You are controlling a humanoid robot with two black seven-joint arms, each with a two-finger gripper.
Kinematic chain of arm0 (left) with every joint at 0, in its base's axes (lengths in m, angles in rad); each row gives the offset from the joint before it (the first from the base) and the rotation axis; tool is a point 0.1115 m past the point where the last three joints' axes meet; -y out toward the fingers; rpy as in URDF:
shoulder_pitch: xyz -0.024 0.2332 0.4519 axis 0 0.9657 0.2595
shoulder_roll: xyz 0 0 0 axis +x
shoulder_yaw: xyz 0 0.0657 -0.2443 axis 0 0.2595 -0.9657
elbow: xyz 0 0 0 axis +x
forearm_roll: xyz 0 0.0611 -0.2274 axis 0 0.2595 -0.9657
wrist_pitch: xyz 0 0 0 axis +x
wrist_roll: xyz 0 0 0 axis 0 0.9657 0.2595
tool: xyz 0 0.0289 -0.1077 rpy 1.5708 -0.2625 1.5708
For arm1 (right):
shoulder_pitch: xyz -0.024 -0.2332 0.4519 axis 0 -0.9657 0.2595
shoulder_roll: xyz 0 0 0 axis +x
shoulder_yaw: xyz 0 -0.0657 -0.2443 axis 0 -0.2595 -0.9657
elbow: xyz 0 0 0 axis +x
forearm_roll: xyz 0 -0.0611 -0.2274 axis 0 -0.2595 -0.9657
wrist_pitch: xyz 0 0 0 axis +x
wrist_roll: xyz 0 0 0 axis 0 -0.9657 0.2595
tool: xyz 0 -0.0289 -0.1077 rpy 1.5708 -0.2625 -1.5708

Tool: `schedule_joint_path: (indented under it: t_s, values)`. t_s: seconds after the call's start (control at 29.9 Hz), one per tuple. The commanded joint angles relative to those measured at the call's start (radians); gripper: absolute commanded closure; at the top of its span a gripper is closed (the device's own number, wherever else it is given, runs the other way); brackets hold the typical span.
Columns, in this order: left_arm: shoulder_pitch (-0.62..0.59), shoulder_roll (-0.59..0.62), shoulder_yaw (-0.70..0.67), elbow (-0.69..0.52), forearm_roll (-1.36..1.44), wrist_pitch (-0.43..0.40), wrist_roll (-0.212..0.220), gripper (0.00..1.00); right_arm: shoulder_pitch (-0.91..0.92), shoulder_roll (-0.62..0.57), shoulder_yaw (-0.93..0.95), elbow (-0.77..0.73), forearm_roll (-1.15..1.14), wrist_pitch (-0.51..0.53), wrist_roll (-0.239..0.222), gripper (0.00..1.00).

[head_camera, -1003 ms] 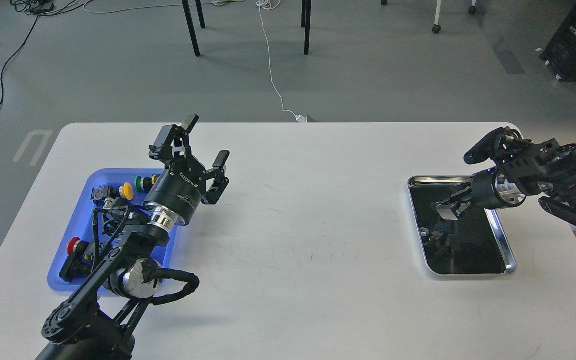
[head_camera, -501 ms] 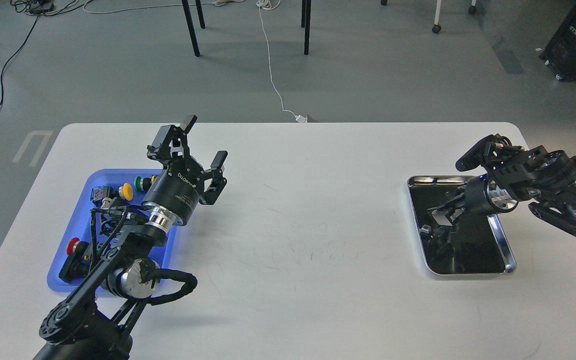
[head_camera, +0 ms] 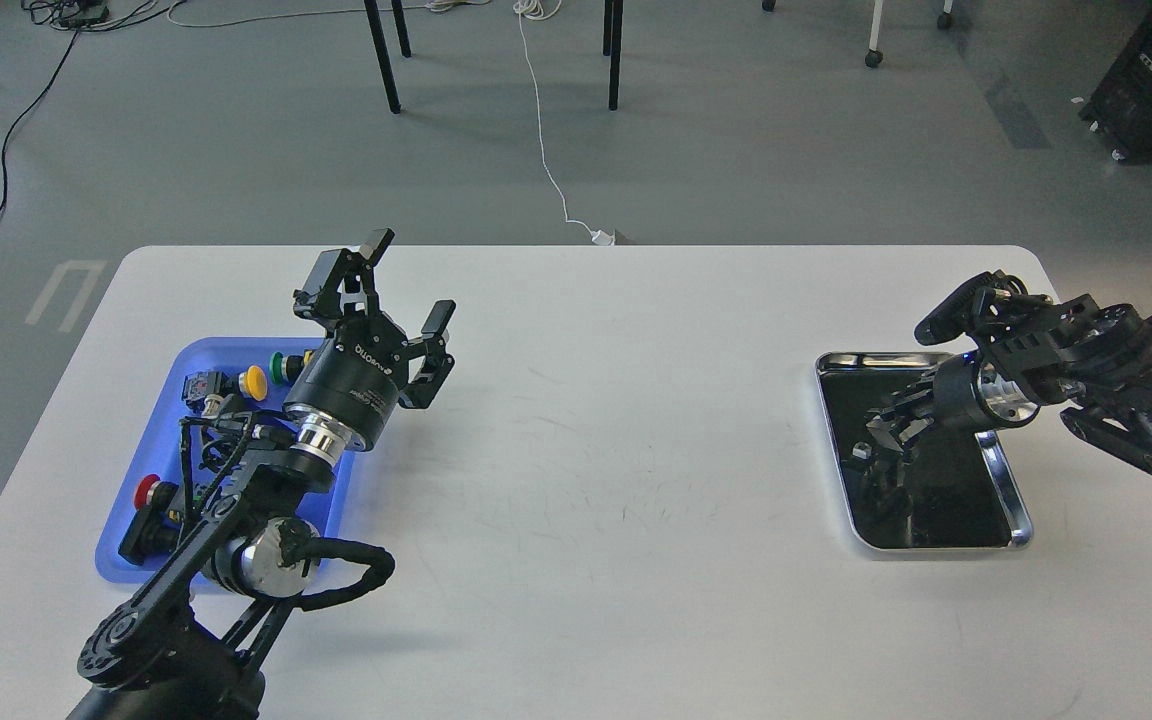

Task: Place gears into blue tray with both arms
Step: 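Lower the right gripper into the metal tray and grasp another black gear, then carry the second gear with the right gripper to the table center, release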

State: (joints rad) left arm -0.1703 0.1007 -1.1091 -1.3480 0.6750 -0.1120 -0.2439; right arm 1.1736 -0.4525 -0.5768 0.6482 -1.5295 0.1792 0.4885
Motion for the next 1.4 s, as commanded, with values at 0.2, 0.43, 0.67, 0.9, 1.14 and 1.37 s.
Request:
schedule_joint_path:
  t_s: [0.2,0.43,0.67,0.9,1.14,1.37]
  values:
    - [0.000,-0.001,0.000,0.000,0.000,0.000,0.000,0.02,0.020,-0.018,0.008,0.010,0.005,0.000,0.000,0.79]
    - [0.000,-0.004,0.000,-0.002,0.000,0.000,0.000,0.02,0.113,-0.035,0.009,0.086,0.052,0.000,0.000,0.79]
    - [0.000,0.002,-0.011,-0.013,0.000,0.000,0.000,0.02,0.201,0.024,0.011,0.165,0.129,0.002,0.000,0.79]
    - [0.003,0.004,-0.014,-0.022,0.000,0.000,0.000,0.02,0.201,0.198,0.005,0.146,0.184,-0.001,0.000,0.79]
    - [0.028,0.004,-0.031,-0.034,0.000,0.000,0.000,0.02,0.178,0.342,-0.002,0.102,0.213,-0.006,0.000,0.79]
    - [0.038,0.007,-0.034,-0.034,0.000,0.000,0.000,0.02,0.144,0.423,-0.024,0.097,0.213,-0.021,0.000,0.79]
